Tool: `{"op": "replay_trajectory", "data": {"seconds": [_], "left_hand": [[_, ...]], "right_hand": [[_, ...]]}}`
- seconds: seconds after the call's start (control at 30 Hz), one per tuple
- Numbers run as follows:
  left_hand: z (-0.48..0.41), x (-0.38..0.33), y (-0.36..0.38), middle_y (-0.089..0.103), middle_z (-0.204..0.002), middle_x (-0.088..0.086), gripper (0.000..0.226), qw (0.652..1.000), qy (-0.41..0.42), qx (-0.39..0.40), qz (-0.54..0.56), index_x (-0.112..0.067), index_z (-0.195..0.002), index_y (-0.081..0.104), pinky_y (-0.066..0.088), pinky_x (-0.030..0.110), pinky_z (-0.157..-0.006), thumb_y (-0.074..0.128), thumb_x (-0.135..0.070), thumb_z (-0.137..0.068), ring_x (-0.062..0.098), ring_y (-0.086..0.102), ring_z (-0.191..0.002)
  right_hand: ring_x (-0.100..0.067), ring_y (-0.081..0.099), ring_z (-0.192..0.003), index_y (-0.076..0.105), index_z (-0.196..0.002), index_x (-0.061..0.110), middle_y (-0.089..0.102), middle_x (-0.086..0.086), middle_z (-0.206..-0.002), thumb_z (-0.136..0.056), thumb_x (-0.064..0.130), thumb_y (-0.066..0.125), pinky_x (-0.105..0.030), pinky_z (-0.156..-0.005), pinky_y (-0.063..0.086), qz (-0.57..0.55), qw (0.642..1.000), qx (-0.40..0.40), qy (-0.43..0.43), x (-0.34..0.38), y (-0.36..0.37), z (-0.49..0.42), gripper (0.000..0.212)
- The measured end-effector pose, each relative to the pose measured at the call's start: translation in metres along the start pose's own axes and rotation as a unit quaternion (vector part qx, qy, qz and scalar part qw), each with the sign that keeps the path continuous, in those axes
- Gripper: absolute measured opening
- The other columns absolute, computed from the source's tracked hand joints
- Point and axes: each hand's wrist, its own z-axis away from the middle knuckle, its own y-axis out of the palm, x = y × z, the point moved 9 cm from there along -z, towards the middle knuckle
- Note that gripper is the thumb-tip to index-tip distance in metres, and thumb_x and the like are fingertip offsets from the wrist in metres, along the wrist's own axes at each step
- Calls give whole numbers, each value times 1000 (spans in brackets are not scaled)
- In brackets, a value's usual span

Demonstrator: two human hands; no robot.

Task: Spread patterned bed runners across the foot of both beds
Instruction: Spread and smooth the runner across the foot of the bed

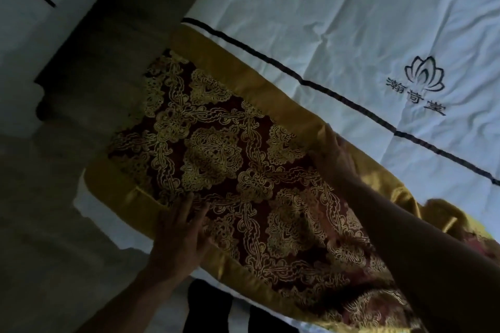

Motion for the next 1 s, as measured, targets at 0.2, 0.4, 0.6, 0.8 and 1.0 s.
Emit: {"op": "replay_trajectory", "data": {"seconds": [0.2,0.4,0.6,0.8,1.0], "left_hand": [[10,47,-11,0,-169,17,89,990,-124,-63,32,-34,-160,19,29,63,-115,44,-76,-85,43,13,-151],[-32,84,-49,-14,-168,14,90,974,-168,-132,75,-36,-161,4,9,59,-120,25,-83,-87,34,-12,-154],[-77,115,-47,-24,-166,10,99,977,-160,-125,68,-47,-157,-8,4,64,-121,30,-94,-78,31,-26,-152],[-86,140,-56,-21,-167,12,99,965,-190,-150,99,-49,-156,-8,-3,60,-122,28,-96,-77,30,-25,-152],[-74,156,-60,-24,-165,14,105,962,-213,-122,124,-47,-154,-19,2,62,-122,26,-97,-74,33,-20,-153]], "right_hand": [[-48,18,-149,-3,-159,43,-14,-23,-166,-86,78,49,-62,-113,32,241,968,5,-67,52,33,-14,97],[-39,-18,-153,-14,-159,39,-26,-18,-164,-87,86,35,-56,-124,-3,233,944,43,-228,159,103,-32,98],[-45,-19,-151,-18,-156,43,-26,-16,-165,-79,95,24,-66,-120,-7,219,959,64,-171,190,161,-79,102],[-44,-19,-151,-12,-156,48,-21,-15,-167,-77,96,28,-65,-120,-10,241,946,71,-203,238,173,-112,100],[-42,-10,-154,-2,-162,33,-13,-20,-167,-78,93,37,-62,-121,-10,268,920,0,-286,284,152,-98,110]]}}
